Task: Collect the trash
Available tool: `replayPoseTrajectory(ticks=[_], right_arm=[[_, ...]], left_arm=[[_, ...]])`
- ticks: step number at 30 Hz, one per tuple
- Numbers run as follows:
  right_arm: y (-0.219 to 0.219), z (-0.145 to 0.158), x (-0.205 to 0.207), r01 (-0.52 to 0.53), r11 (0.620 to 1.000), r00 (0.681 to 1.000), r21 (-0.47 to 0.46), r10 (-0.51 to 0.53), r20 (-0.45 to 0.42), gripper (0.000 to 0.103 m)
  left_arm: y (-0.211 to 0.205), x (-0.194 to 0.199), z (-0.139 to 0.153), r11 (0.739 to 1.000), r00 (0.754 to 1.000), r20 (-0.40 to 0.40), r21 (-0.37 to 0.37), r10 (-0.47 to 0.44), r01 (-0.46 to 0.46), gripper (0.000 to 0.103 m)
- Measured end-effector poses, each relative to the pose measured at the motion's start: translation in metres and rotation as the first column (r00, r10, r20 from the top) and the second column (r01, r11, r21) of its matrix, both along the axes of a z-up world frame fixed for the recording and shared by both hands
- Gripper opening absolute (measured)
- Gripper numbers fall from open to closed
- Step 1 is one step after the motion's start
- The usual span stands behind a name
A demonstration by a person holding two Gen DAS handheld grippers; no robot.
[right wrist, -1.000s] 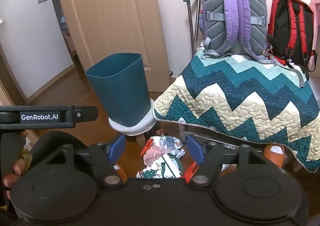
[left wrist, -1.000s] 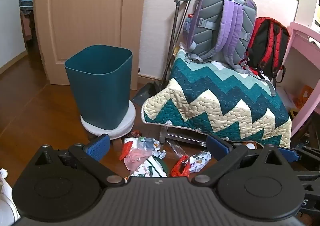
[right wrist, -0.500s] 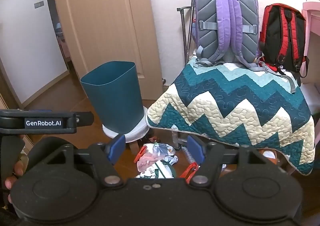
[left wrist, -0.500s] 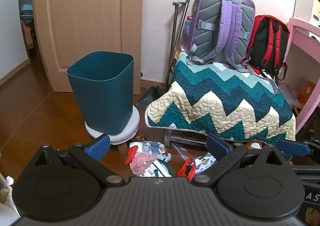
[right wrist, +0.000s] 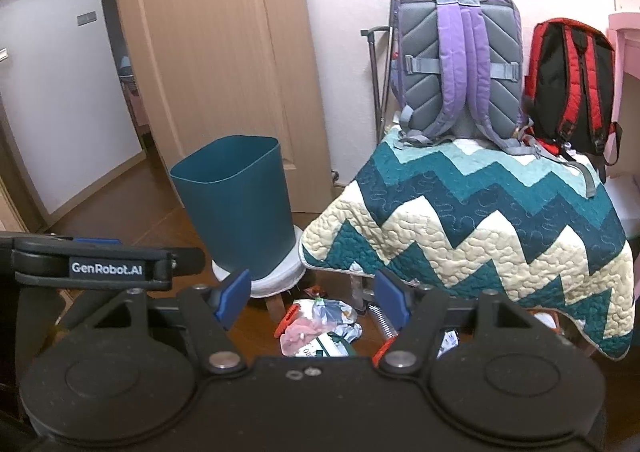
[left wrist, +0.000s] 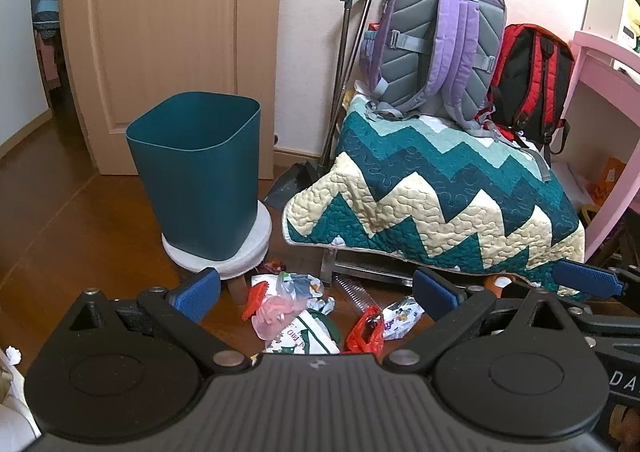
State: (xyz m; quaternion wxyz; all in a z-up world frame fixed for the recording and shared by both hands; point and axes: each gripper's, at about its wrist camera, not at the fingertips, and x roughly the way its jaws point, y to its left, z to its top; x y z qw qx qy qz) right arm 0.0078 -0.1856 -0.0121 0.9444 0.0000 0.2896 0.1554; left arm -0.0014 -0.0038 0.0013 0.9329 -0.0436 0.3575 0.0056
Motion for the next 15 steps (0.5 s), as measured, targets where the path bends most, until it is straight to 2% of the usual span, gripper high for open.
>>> replayPoseTrajectory(ticks=[11,15], right_arm=[[-0.004,0.0036,-0.0017,0.035,0.999,0.997,0.007,-0.036,0.066,0.068],[-0.0082,0.0019,0.0016,0.047,0.998,0.997,0.029,-0.049,0.06,0.068]], left_arm=[[-0.0031,-0.0035,0.0013,1.0,1.0,0.01,-0.012,-0.013,0.013,0.103],[-0.002,-0.0051,0.0022,1.0,1.0,0.016,-0.019,-0.018,0.018,0.103]])
